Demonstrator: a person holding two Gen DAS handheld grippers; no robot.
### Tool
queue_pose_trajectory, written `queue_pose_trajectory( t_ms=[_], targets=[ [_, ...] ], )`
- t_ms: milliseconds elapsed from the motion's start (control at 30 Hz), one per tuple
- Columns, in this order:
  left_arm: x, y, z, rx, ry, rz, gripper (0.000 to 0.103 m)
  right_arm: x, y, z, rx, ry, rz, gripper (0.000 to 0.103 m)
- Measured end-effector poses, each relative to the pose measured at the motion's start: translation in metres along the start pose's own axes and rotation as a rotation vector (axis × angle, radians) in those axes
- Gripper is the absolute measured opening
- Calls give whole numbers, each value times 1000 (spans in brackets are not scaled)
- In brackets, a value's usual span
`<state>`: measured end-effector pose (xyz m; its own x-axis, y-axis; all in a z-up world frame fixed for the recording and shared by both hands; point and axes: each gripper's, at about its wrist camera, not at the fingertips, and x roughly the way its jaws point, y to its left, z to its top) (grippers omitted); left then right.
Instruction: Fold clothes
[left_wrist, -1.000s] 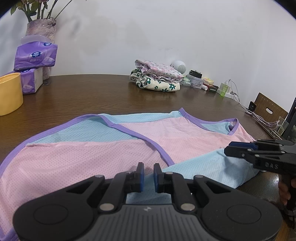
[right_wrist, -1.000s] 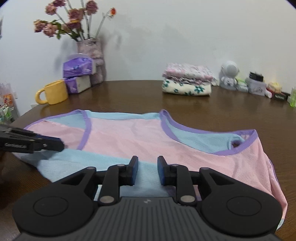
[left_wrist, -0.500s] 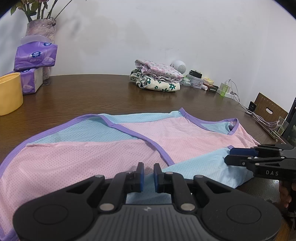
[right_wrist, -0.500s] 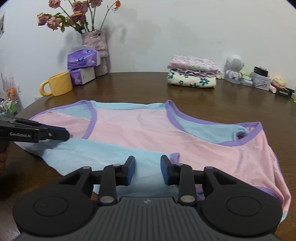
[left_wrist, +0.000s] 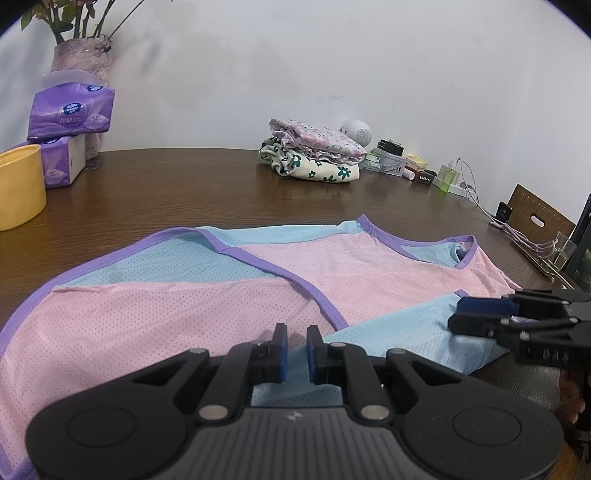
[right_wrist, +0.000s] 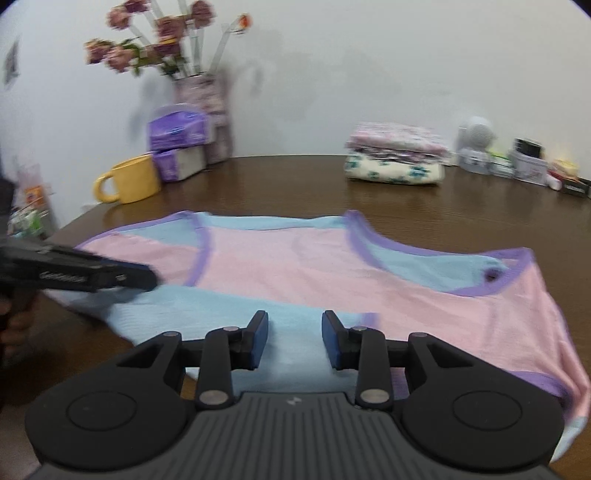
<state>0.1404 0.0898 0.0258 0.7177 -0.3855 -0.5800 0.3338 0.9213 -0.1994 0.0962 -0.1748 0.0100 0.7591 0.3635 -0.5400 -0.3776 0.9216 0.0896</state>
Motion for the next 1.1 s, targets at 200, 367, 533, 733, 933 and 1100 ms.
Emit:
queue_pose_trajectory(
  t_ms=[200, 367, 533, 733, 933, 1100],
  targets=[
    [0, 1, 0, -2, 1, -2, 11, 5, 11, 2, -28, 33, 21, 35],
    [0, 1, 0, -2, 1, -2, 11, 1, -4, -1, 14, 41, -24, 35],
    [-8, 3, 3, -20, -17, 4, 19, -9, -15, -5, 52, 12, -25, 36],
    [-37, 2, -4, 8, -18, 3, 28, -16, -19, -1, 38, 0, -68, 38],
    [-46, 16, -14, -2, 12, 46, 22, -19, -19, -4, 46, 15, -47, 38],
    [-50, 29, -17, -15, 22, 74, 17, -21, -12, -10, 32, 37, -32, 38]
  ],
)
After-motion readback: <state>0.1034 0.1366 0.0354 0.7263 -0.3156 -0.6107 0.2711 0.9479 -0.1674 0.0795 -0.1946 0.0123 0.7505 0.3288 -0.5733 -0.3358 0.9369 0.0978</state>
